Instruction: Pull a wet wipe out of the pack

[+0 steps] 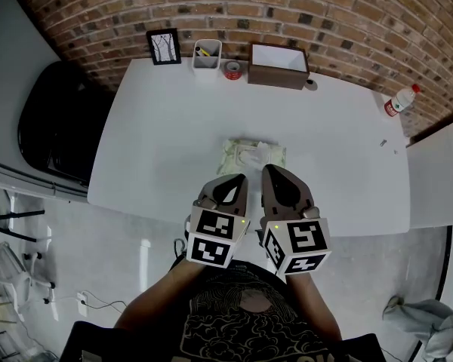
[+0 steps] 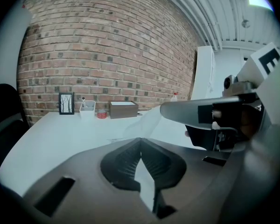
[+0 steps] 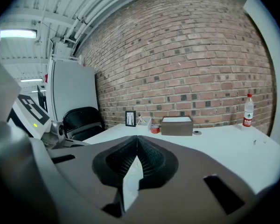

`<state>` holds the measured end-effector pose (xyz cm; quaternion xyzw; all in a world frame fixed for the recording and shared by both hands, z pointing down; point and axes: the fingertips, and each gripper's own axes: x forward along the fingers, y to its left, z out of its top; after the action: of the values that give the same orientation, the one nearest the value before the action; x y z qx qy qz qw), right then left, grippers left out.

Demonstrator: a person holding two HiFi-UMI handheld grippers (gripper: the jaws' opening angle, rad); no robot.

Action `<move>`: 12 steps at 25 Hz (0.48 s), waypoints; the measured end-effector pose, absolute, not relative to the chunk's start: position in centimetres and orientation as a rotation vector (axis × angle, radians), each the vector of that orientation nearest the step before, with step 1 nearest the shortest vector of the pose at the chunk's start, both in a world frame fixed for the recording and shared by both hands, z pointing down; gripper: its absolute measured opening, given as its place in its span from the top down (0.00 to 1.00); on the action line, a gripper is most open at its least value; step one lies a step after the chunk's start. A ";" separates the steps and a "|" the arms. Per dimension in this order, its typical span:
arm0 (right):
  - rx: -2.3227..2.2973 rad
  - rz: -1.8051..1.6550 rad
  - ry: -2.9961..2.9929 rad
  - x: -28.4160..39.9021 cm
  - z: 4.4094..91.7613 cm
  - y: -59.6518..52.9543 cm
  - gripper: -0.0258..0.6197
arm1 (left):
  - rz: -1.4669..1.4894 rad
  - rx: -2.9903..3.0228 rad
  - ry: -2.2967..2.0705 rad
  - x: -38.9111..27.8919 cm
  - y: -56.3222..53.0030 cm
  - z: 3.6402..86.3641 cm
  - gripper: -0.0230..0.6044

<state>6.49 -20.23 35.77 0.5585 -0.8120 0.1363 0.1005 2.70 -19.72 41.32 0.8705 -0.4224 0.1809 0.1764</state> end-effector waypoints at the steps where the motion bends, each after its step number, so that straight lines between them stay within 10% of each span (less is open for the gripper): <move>1: 1.652 0.400 -2.407 6.5 35.6 -20.0 0.93 | 0.511 2.467 -1.200 2.8 -19.5 41.2 0.94; 12: 1.622 0.369 -2.436 7.4 35.5 -16.5 0.93 | 0.497 2.459 -1.275 3.1 -15.9 40.7 0.94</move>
<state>7.36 -16.52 35.55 0.5473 -0.8220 0.1247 0.0960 3.13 -15.94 40.65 0.8621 -0.4469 0.1744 0.1631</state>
